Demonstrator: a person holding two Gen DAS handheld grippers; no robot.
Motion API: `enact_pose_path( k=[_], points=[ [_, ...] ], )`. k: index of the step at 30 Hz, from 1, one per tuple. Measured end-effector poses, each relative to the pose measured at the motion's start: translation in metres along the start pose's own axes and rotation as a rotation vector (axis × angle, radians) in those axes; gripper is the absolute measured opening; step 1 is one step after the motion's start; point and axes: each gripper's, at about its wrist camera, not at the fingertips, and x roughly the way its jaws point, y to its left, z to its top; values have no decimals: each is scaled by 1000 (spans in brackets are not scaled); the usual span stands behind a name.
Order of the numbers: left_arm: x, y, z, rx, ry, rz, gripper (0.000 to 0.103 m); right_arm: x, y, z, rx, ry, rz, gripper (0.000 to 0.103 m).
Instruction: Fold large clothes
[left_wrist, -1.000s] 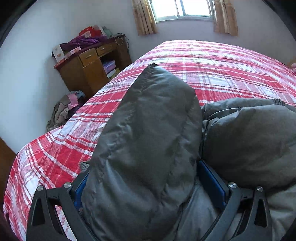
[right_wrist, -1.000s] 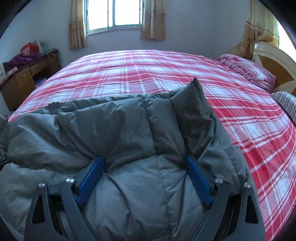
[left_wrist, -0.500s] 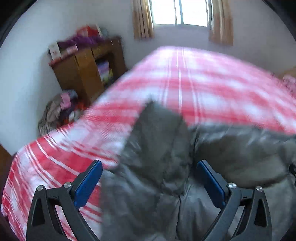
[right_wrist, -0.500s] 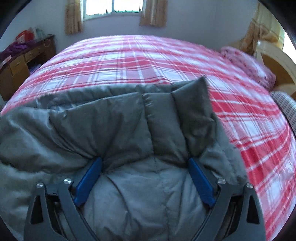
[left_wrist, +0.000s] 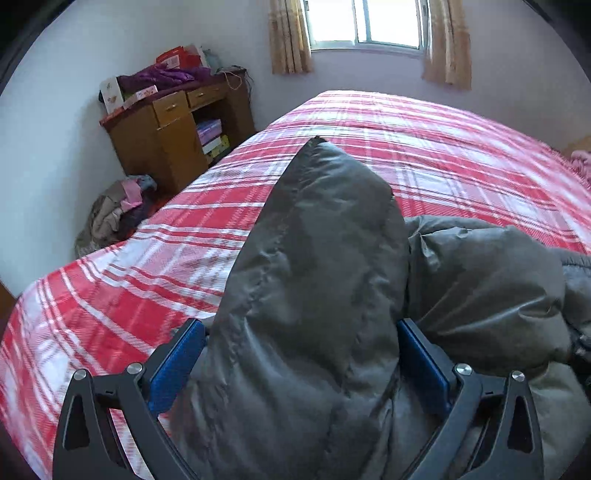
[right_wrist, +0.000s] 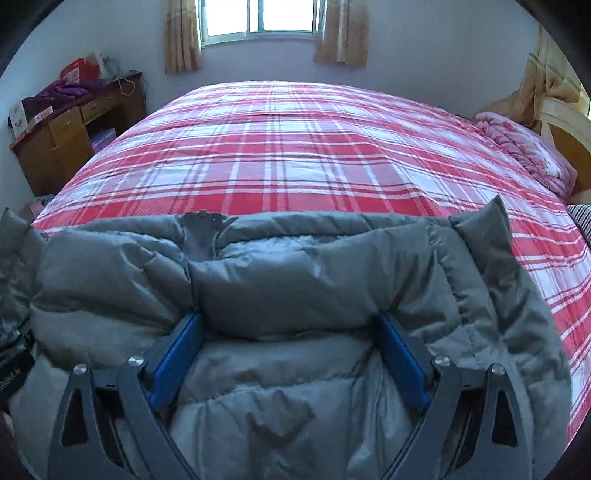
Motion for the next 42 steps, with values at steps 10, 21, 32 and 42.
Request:
enact_pose_path(
  k=[10, 21, 32, 42],
  points=[
    [9, -6, -1, 5, 34, 10, 102, 16, 5, -1, -19, 52, -33, 101],
    [-77, 4, -19, 80, -31, 6, 102, -11, 7, 1, -56, 74, 8, 98],
    [-62, 7, -61, 58, 13, 2, 102, -48, 22, -72, -144, 4, -46, 103],
    [-135, 83, -117, -152, -1, -39, 102, -147, 9, -118, -166, -130, -6, 101]
  ],
)
